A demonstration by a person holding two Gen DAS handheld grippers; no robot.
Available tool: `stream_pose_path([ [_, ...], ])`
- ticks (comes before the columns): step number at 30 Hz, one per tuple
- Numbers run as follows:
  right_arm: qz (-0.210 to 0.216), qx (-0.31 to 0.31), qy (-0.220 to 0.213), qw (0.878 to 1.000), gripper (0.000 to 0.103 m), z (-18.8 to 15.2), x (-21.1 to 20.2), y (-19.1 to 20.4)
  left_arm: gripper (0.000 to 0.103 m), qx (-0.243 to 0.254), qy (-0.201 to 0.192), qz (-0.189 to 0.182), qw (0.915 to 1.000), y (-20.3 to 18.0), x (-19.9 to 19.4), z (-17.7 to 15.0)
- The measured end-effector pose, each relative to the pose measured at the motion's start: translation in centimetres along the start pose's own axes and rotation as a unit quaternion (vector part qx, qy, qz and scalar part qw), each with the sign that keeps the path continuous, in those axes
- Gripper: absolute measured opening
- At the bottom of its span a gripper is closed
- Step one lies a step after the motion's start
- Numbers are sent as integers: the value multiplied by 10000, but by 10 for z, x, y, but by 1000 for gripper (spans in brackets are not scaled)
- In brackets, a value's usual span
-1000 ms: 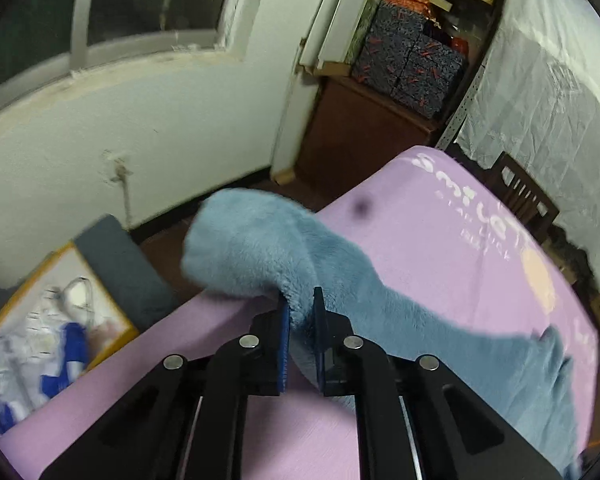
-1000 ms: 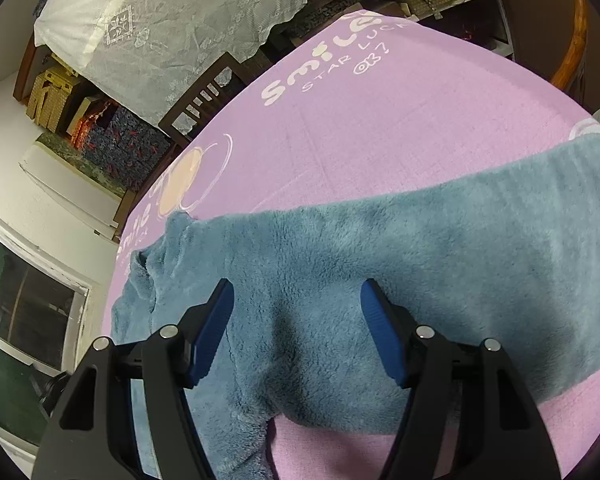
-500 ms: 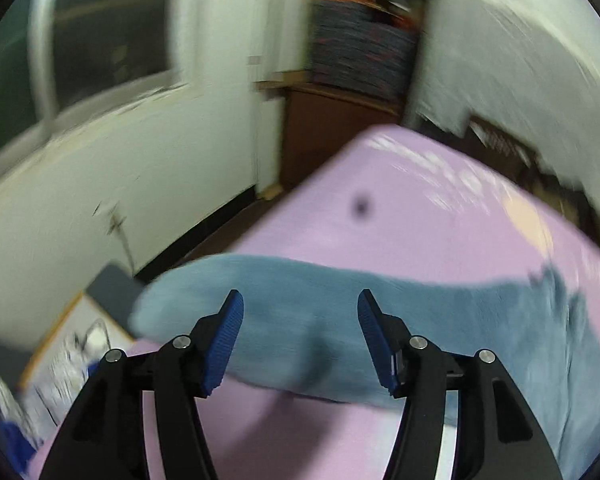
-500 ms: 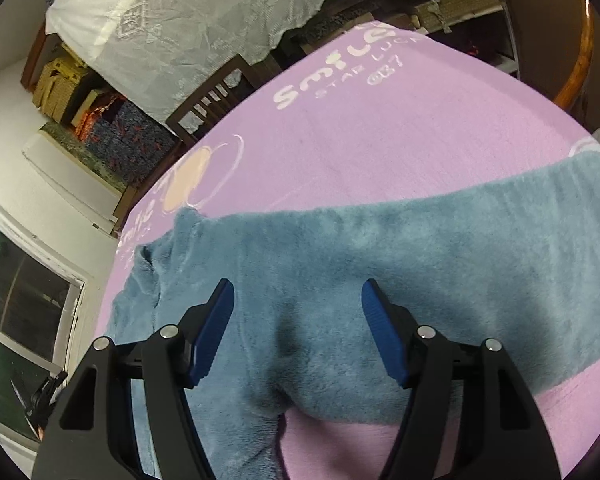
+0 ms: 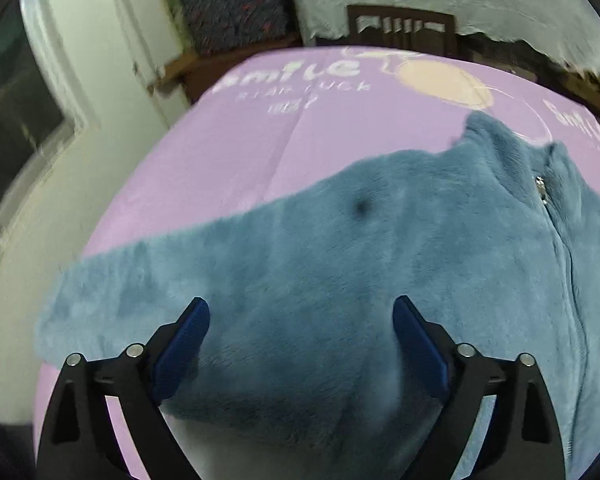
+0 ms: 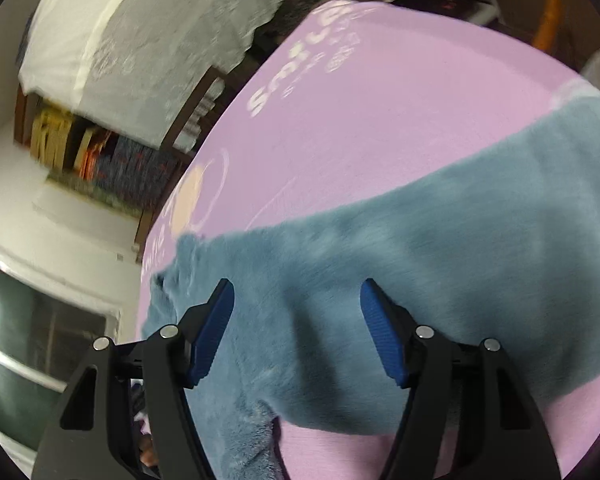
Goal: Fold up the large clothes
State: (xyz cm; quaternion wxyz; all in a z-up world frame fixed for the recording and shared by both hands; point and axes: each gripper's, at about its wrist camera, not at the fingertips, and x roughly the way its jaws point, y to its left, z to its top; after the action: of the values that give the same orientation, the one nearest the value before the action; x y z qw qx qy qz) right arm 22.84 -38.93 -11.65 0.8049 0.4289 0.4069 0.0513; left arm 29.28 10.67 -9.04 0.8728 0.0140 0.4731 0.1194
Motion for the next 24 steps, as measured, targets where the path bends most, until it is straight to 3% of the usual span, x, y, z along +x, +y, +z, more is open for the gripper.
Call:
stream_pose_path([
  [2,-170,242,-217,9993,64,6,-15,-12,93,-285,104,-99,9995,8,-5,0],
  [5,-685,312,-863,9934,66,11,-50,-17,93,-344,-103,-312,9989,2,-31,-2],
  [7,-750,314,-1214,9893,68,11,-72,-19,93,-322,-236,-593,9974,-11,-53,-7],
  [10,-698,462,-1479,9854,68,7,-97,-27,93,-84,-369,-999,9943,-45,-74,-12],
  [15,-628,701,-1891,9774,68,-18,-146,-52,93,556,-461,-1175,9904,-101,-68,-26],
  [21,-676,920,-1691,9790,68,-42,-156,-79,94,598,-120,-1340,9891,-107,-22,-31],
  [24,-759,1020,-1567,9794,67,-44,-149,-84,100,442,-70,-1457,9883,-101,-25,-37],
])
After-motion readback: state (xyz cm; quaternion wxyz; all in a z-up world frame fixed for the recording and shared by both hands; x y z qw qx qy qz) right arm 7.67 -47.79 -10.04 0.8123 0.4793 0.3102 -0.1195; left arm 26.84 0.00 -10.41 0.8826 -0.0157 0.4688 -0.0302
